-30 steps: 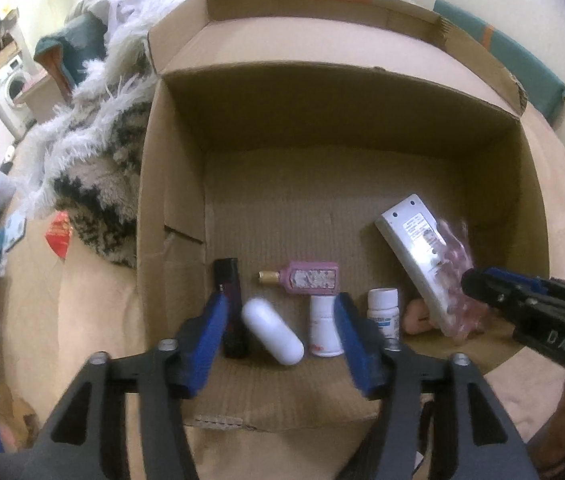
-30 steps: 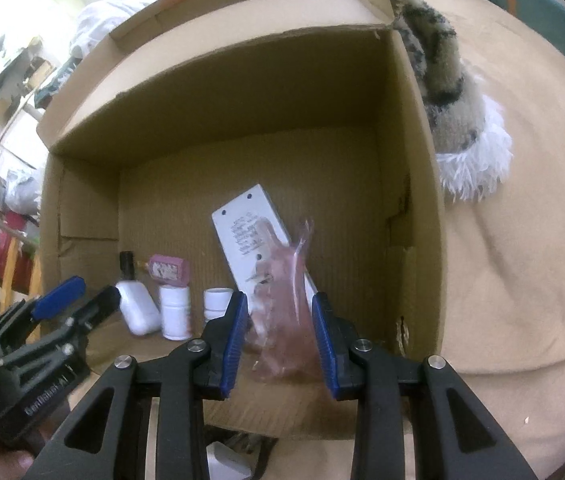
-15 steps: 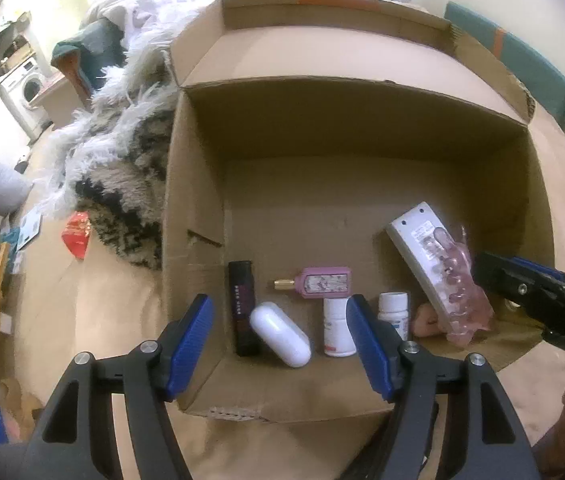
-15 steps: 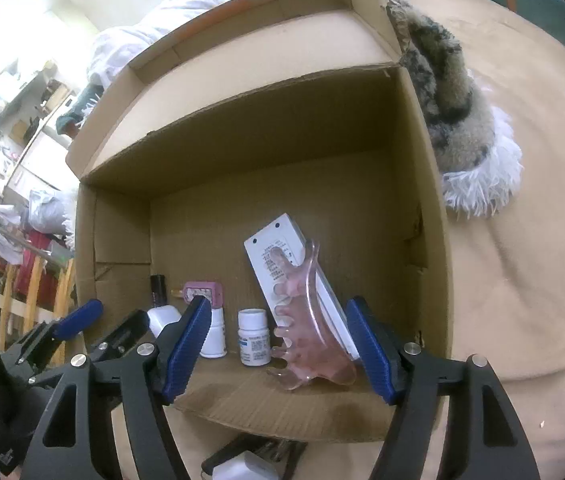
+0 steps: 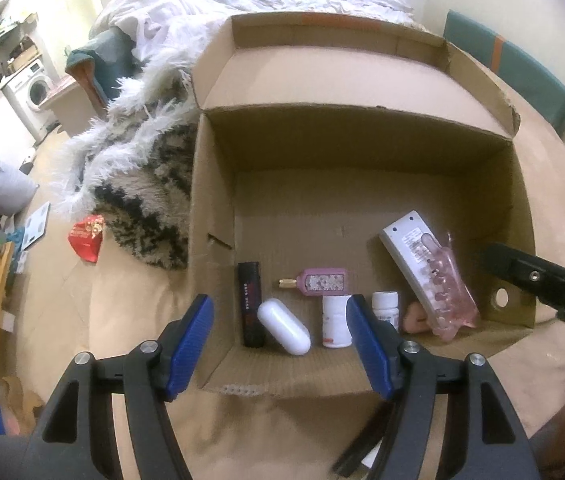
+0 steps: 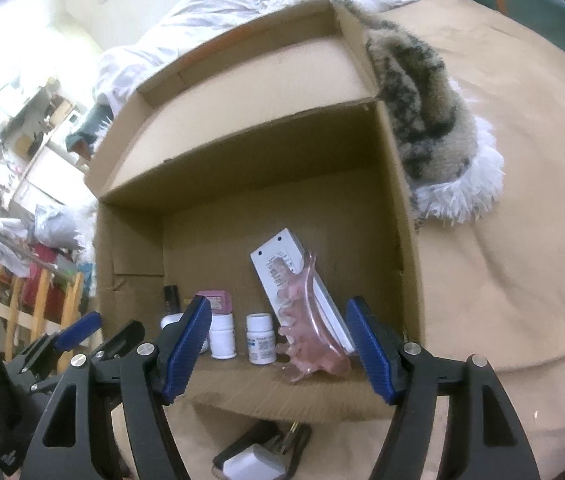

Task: Organize rigid objects
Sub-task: 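Withdraw both grippers from the box toward the charger and flashlight, then grasp the white charger cube with the right gripper, then grasp the black flashlight with the left gripper while the right gripper holds the charger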

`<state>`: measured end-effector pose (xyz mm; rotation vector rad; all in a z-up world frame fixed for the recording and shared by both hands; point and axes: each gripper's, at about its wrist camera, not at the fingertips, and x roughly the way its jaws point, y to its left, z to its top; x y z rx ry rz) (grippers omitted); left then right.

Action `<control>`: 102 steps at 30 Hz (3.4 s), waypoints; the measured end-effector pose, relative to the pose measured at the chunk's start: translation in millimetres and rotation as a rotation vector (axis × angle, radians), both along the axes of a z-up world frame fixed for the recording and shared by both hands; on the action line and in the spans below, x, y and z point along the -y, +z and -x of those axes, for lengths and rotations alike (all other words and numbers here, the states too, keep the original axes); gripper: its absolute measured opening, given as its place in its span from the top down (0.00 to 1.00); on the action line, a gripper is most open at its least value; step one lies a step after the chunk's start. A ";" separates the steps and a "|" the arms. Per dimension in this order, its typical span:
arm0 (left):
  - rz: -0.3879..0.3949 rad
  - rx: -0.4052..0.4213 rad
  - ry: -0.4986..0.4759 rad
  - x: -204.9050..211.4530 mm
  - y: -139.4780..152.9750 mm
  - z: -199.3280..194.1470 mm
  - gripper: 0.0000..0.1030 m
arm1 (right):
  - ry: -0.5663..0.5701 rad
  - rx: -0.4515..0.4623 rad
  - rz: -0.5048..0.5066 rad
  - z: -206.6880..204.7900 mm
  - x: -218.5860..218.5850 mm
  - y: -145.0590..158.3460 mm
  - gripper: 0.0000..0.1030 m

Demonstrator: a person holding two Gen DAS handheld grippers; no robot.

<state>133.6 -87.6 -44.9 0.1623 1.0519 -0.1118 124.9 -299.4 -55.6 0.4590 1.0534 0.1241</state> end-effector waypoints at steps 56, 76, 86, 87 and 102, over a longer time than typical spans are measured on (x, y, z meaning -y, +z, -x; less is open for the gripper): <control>0.066 -0.156 0.210 -65.0 -26.8 65.4 0.36 | 0.167 -0.364 -0.090 86.2 -54.3 -77.3 0.28; 0.092 -0.179 0.226 -70.0 -29.5 66.2 0.36 | 0.443 -0.238 0.180 88.3 -123.1 -60.9 0.57; 0.083 -0.179 0.206 -64.4 -31.0 67.3 0.36 | 0.286 -0.039 0.043 70.7 -54.5 27.4 0.57; 0.083 -0.179 0.204 -63.7 -31.3 67.4 0.36 | 0.272 -0.013 0.041 67.7 -47.4 33.8 0.57; 0.042 -0.256 0.015 -22.0 -57.1 68.5 0.36 | 0.137 0.026 -0.039 61.0 -4.5 17.4 0.57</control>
